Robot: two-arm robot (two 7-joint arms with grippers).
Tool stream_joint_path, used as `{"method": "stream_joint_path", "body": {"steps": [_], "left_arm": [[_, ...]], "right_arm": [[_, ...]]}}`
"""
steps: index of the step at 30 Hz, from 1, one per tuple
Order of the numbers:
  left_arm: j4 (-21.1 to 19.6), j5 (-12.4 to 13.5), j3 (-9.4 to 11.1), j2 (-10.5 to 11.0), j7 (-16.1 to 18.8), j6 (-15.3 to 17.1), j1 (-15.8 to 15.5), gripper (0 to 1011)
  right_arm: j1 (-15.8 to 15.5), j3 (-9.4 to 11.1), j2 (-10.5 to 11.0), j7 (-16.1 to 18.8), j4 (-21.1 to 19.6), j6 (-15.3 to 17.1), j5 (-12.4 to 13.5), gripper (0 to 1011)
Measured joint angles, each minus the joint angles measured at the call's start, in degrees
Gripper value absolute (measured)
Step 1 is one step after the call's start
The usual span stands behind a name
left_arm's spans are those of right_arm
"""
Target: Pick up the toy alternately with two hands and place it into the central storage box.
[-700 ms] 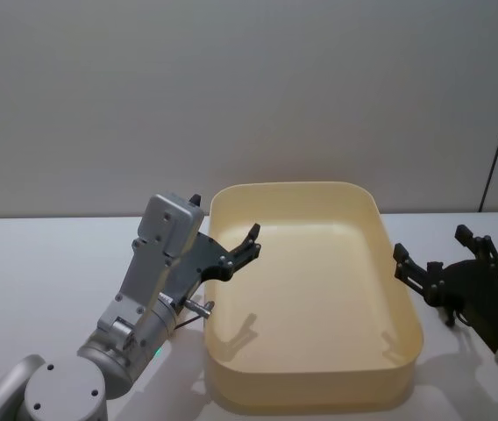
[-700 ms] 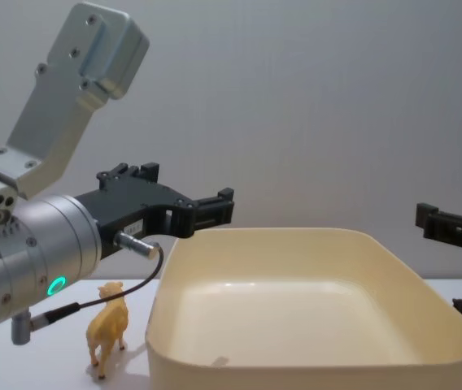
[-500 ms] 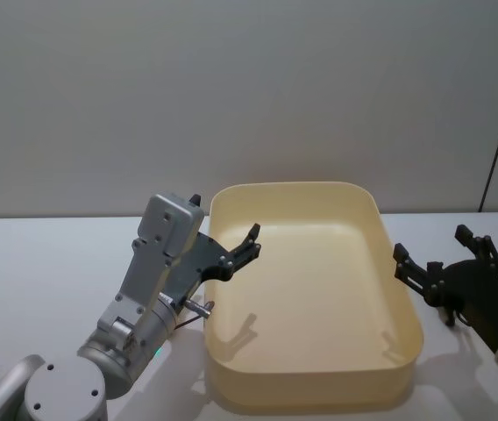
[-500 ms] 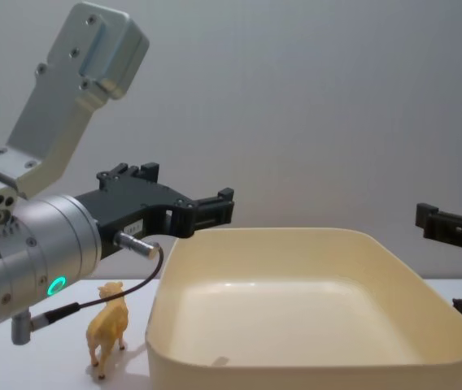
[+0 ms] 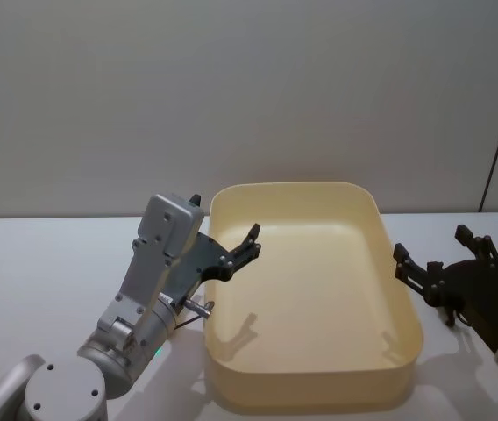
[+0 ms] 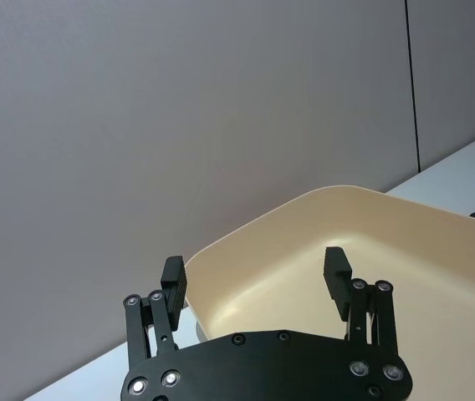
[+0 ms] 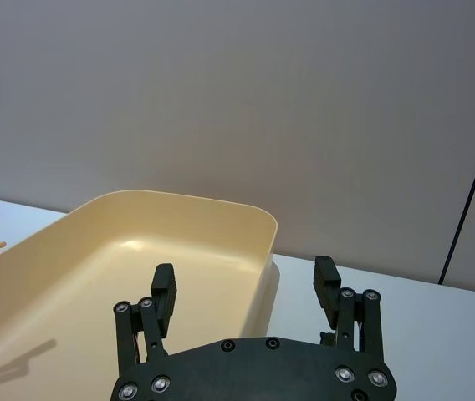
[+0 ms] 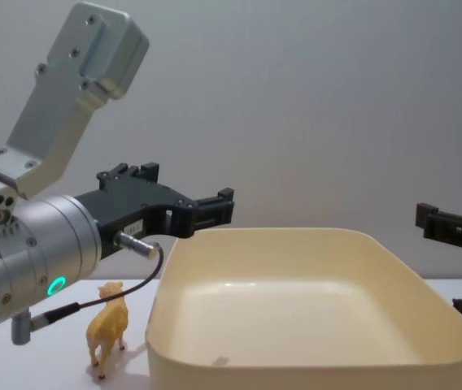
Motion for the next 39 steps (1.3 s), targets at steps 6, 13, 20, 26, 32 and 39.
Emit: {"method": "stream_joint_path", "body": {"steps": [6,13,20,26,32,39], "left_arm": [[0.0,0.0,0.0,0.0,0.0,0.0,0.0,1001],[0.0,0.0,0.0,0.0,0.0,0.0,0.0,1001],[0.0,0.0,0.0,0.0,0.0,0.0,0.0,1002],[0.0,0.0,0.0,0.0,0.0,0.0,0.0,1001],[0.0,0.0,0.0,0.0,0.0,0.0,0.0,1001],[0.0,0.0,0.0,0.0,0.0,0.0,0.0,1002]], "right_arm": [[0.0,0.0,0.0,0.0,0.0,0.0,0.0,1001],[0.0,0.0,0.0,0.0,0.0,0.0,0.0,1001],[0.0,0.0,0.0,0.0,0.0,0.0,0.0,1001],[0.0,0.0,0.0,0.0,0.0,0.0,0.0,1001],[0.0,0.0,0.0,0.0,0.0,0.0,0.0,1001],[0.0,0.0,0.0,0.0,0.0,0.0,0.0,1001]]}}
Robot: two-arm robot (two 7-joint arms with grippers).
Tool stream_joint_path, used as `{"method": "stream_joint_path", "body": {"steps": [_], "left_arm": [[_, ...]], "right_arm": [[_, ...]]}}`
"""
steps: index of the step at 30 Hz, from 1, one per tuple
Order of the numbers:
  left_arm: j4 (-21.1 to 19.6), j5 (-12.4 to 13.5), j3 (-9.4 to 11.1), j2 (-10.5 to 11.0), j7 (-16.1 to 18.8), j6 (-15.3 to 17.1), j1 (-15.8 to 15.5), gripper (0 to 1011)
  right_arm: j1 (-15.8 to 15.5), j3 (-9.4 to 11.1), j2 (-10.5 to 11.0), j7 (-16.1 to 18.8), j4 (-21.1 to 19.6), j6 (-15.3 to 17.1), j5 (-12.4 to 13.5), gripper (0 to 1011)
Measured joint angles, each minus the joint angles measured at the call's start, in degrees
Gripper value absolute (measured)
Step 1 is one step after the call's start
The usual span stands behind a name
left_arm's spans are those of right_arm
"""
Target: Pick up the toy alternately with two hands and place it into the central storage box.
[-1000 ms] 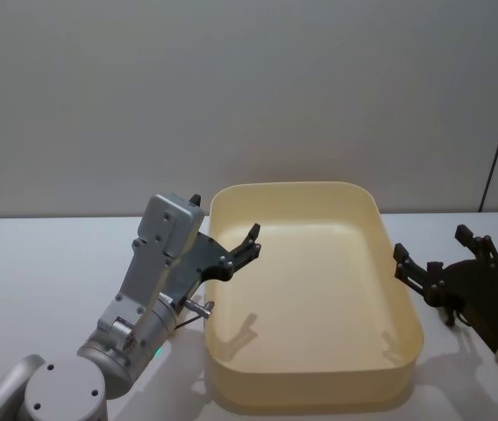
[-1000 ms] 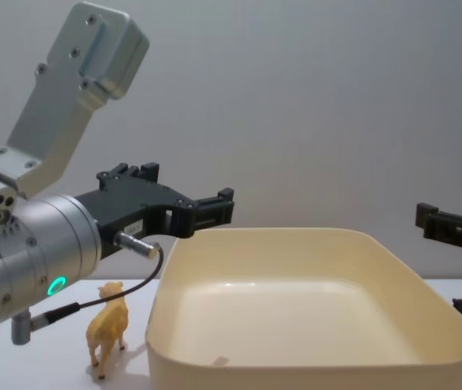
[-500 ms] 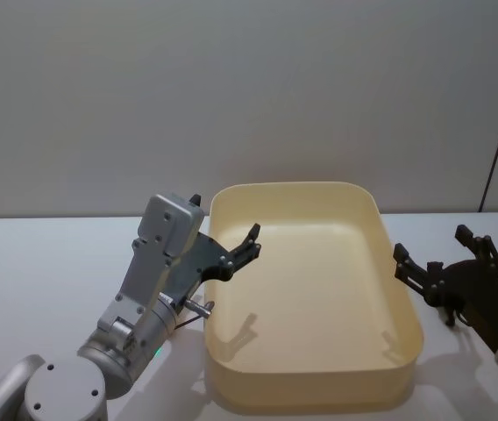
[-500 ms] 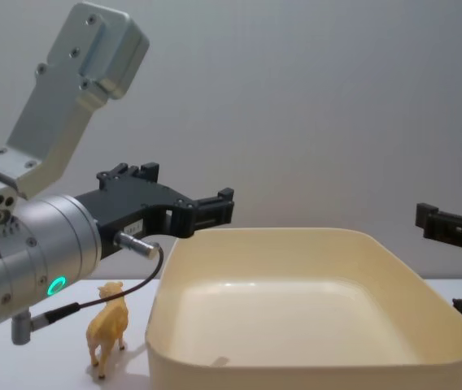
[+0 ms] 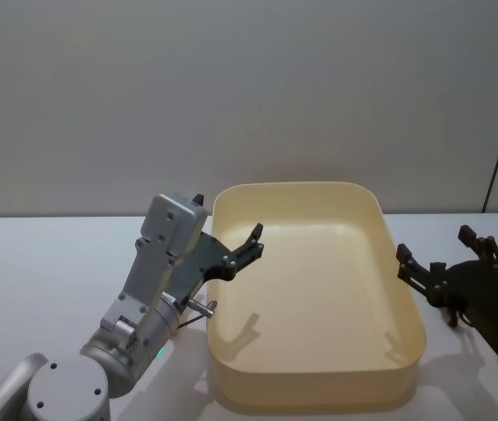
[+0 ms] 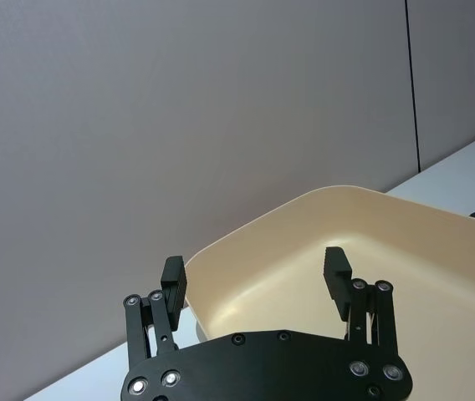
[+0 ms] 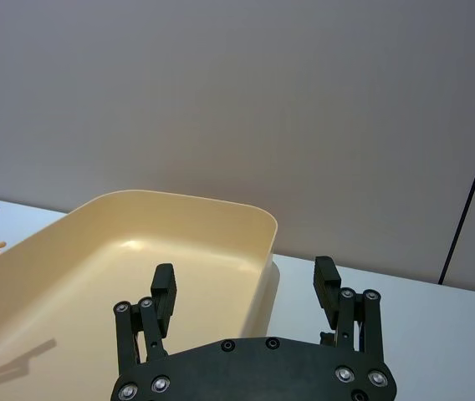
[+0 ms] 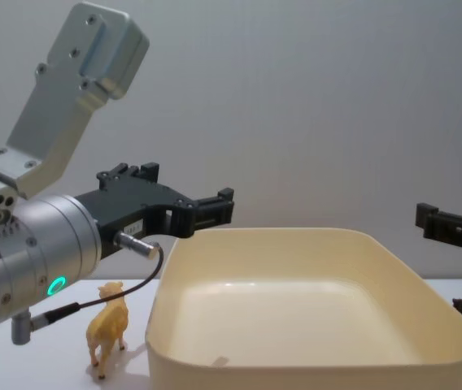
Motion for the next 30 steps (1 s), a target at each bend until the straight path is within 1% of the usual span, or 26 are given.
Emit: {"method": "stream_joint_path", "body": {"steps": [4,7,13,18,27,30], "left_arm": [[0.0,-0.1,-0.1,0.1,-0.1,0.2,0.0,1001],[0.0,-0.6,-0.4,0.4,-0.5,0.7,0.0,1001],[-0.8,-2.8,-1.3,1.6,-0.4,2.6,0.8,1001],[-2.1,-4.7,-2.1,2.9,1.4,4.2,2.2,1002],[-5.8,-9.8,-4.2,6.6,7.1,8.6,6.3,1001],[-6.4,-10.8,-4.5,7.3,8.0,9.7,7.1,1001]], "right_arm": [[0.0,0.0,0.0,0.0,0.0,0.0,0.0,1001],[0.0,0.0,0.0,0.0,0.0,0.0,0.0,1001],[0.0,0.0,0.0,0.0,0.0,0.0,0.0,1001],[0.0,0.0,0.0,0.0,0.0,0.0,0.0,1001],[0.0,0.0,0.0,0.0,0.0,0.0,0.0,1001],[0.0,0.0,0.0,0.0,0.0,0.0,0.0,1001]]}}
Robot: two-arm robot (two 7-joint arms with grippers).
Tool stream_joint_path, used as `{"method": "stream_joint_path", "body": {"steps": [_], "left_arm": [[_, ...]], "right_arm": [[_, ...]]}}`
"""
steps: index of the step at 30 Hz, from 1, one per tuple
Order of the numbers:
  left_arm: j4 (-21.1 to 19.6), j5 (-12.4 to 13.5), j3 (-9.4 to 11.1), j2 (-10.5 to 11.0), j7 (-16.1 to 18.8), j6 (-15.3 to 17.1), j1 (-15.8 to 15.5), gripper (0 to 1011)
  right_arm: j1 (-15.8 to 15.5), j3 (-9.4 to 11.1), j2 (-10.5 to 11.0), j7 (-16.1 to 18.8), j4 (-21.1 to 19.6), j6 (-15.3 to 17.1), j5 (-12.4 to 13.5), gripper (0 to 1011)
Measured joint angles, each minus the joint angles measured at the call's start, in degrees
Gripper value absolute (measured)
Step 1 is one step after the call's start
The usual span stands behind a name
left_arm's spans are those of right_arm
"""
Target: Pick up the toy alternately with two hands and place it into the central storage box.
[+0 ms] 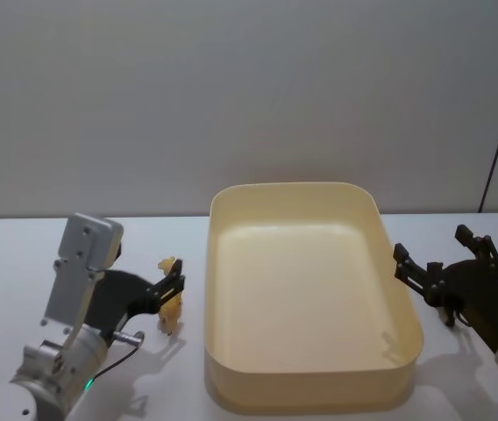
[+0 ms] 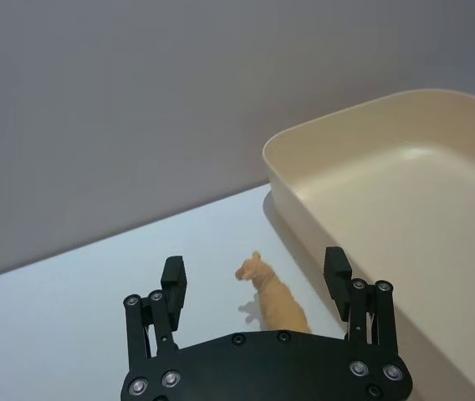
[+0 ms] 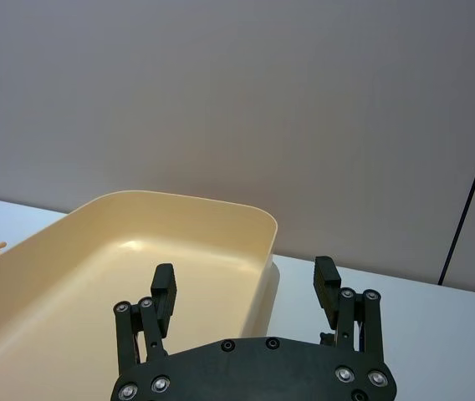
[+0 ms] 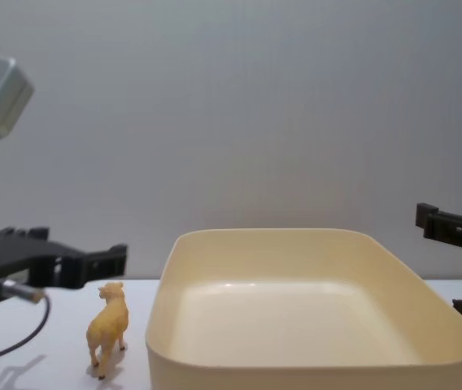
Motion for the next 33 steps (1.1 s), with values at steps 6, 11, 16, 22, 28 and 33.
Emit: {"method": "stream_joint_path", "body": {"steps": [6,11,16,22,28,33], "left_arm": [[-1.1,-2.2,-0.9,1.7,1.1,3.2,1.6,1001],[-1.3,-3.1,-1.2,2.5,0.0,6.0,2.2,1001],[-0.7,-3.2,-1.3,2.7,-1.8,7.8,2.2,1001],[0.8,-3.1,-1.2,2.1,-4.2,9.2,1.6,1001],[2.5,-3.0,-1.0,1.2,-5.4,9.3,0.8,1001],[4.3,-2.6,-0.8,0.0,-6.1,9.1,-0.3,1001]], "right_arm": [[0.0,0.0,0.0,0.0,0.0,0.0,0.0,1001],[0.0,0.0,0.0,0.0,0.0,0.0,0.0,1001],[0.0,0.0,0.0,0.0,0.0,0.0,0.0,1001],[0.0,0.0,0.0,0.0,0.0,0.0,0.0,1001],[0.0,0.0,0.0,0.0,0.0,0.0,0.0,1001],[0.0,0.0,0.0,0.0,0.0,0.0,0.0,1001]]}}
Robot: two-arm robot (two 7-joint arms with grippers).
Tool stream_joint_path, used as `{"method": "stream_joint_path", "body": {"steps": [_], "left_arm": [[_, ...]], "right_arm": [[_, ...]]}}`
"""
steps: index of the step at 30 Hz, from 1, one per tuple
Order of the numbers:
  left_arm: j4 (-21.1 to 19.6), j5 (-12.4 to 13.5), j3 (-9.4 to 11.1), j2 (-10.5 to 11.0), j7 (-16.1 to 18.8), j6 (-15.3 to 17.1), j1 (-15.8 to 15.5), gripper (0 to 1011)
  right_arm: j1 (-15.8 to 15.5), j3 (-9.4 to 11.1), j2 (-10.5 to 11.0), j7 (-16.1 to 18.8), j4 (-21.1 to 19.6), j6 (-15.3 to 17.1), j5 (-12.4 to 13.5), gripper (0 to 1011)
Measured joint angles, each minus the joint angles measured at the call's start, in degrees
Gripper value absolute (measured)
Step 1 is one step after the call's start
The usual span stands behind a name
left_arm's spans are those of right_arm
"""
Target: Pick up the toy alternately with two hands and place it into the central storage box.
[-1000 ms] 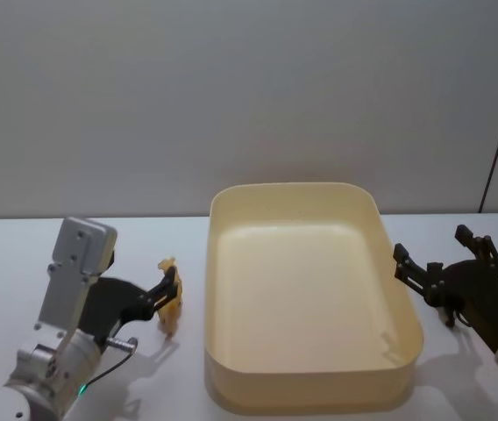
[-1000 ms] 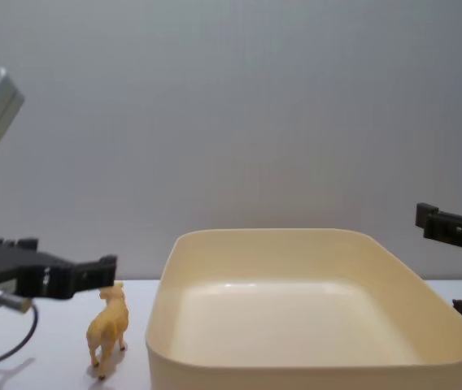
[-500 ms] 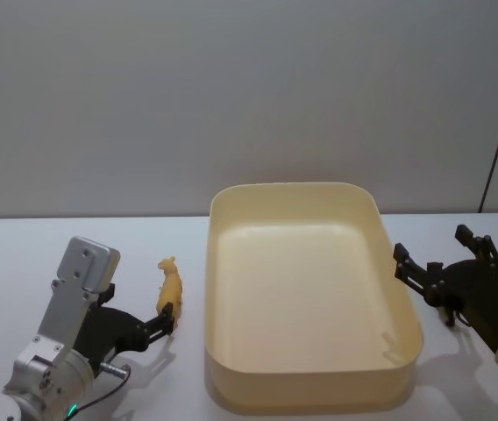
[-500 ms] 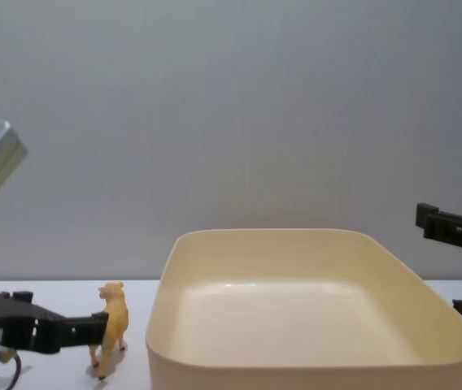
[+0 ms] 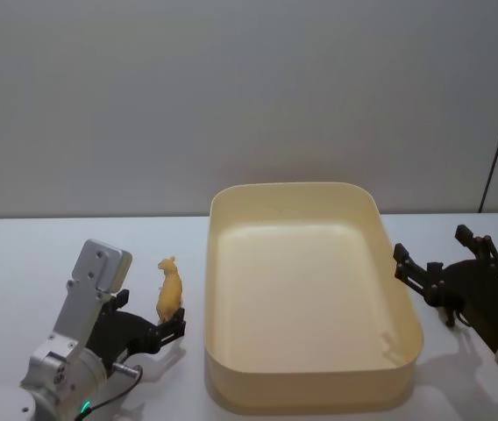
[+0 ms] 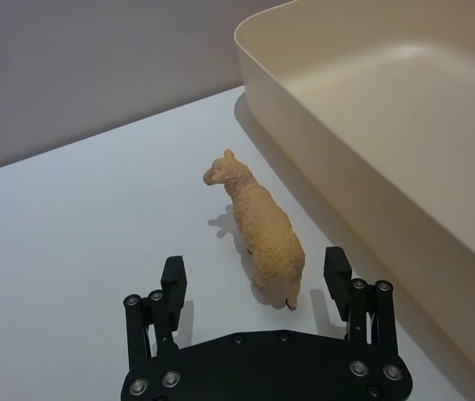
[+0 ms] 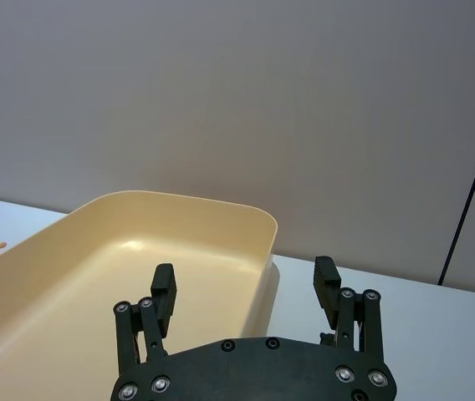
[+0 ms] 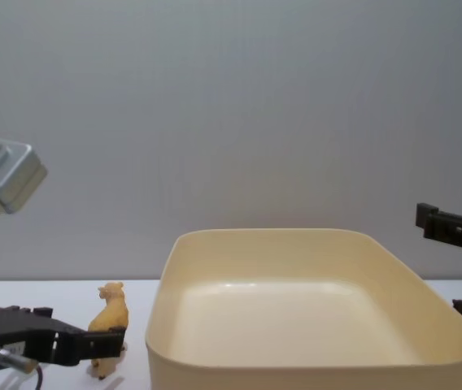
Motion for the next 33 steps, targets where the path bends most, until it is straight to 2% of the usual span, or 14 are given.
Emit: {"method": "stream_joint_path", "body": {"steps": [11,18,24,29,33], "left_arm": [[5.1,2.2,0.2,-3.4,-2.4,0.4,-4.5,1002],[7.2,3.3,0.3,-4.7,-3.5,0.8,-6.3,997],[8.5,3.9,0.3,-5.6,-4.3,1.0,-7.6,881],[9.1,4.2,0.3,-5.9,-4.6,1.1,-8.1,712],[9.4,4.4,0.4,-6.1,-4.7,1.2,-8.4,618]], "right_arm": [[0.0,0.0,0.0,0.0,0.0,0.0,0.0,1001],[0.0,0.0,0.0,0.0,0.0,0.0,0.0,1001],[0.0,0.0,0.0,0.0,0.0,0.0,0.0,1001],[0.0,0.0,0.0,0.0,0.0,0.0,0.0,1001],[0.0,0.0,0.0,0.0,0.0,0.0,0.0,1001]]}}
